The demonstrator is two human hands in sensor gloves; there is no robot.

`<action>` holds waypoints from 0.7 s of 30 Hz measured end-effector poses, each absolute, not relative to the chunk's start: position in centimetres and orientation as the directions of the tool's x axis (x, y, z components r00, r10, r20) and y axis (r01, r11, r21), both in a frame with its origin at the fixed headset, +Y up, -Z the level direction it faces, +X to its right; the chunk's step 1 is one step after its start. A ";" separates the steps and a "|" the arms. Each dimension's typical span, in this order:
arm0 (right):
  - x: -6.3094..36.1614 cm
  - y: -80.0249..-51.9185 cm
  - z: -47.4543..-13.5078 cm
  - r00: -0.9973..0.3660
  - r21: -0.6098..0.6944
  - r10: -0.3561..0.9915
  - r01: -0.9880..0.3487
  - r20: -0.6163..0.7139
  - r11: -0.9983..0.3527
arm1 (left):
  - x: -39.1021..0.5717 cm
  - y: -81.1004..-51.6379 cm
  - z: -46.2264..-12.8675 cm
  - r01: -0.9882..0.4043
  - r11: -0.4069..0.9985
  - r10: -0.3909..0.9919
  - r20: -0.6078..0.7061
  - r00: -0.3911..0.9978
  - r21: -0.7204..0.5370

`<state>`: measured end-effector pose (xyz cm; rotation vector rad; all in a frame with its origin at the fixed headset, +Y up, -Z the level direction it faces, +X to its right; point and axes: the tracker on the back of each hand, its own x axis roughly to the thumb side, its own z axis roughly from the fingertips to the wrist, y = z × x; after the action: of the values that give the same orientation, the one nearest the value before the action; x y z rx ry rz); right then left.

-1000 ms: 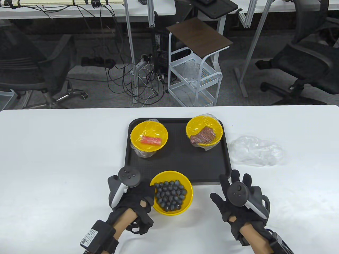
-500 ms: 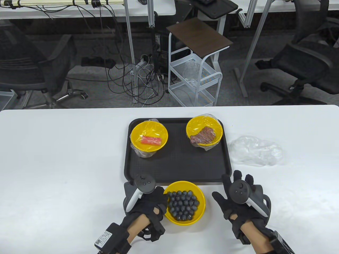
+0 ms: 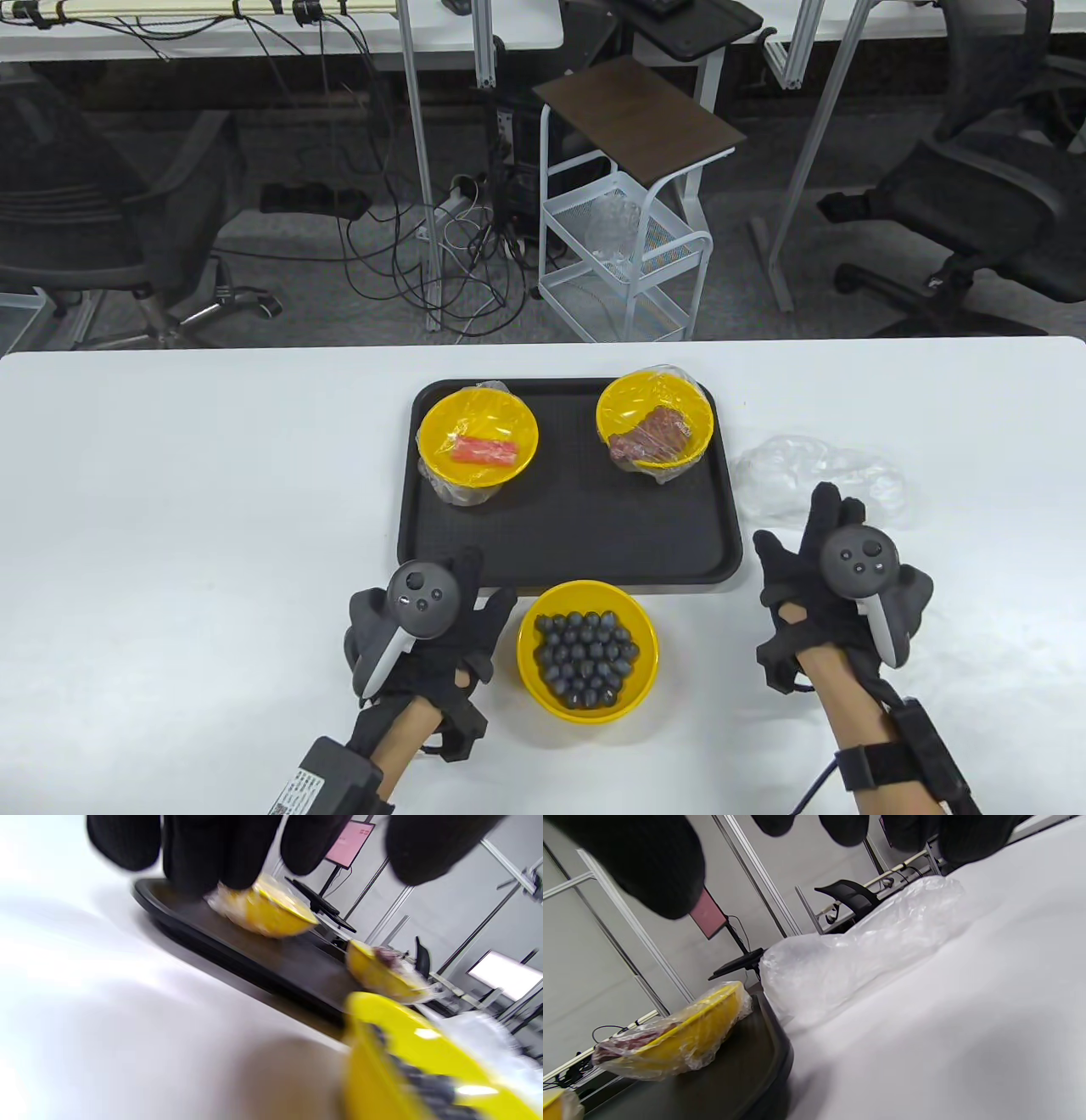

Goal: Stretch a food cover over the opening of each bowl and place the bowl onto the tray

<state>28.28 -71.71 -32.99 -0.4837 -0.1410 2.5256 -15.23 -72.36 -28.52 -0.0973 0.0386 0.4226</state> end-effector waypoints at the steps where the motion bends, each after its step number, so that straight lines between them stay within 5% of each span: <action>1: 28.1 -72.0 -33.7 -0.769 -0.165 0.546 -0.523 -0.333 -0.836 | -15.5 -72.7 -28.5 -0.323 0.943 0.318 -0.069 0.946 -0.080; 5: 27.7 -73.5 -36.9 -0.751 -0.092 0.511 -0.525 -0.418 -0.846 | -16.0 -74.7 -28.3 -0.153 0.964 0.132 -0.109 0.985 -0.218; 10: 27.7 -75.3 -39.0 -0.674 -0.160 0.514 -0.516 -0.530 -0.841 | -17.0 -75.4 -28.2 -0.198 0.939 0.162 -0.148 0.976 -0.280; 21: 29.6 -74.1 -36.8 -0.664 -0.271 0.507 -0.432 -0.550 -0.860 | -18.2 -75.5 -28.6 -0.152 0.938 0.102 -0.173 0.980 -0.310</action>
<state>29.56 -74.07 -36.82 -0.8646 -0.1590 2.4679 -18.18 -75.53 -28.59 -0.3283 0.1558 0.1304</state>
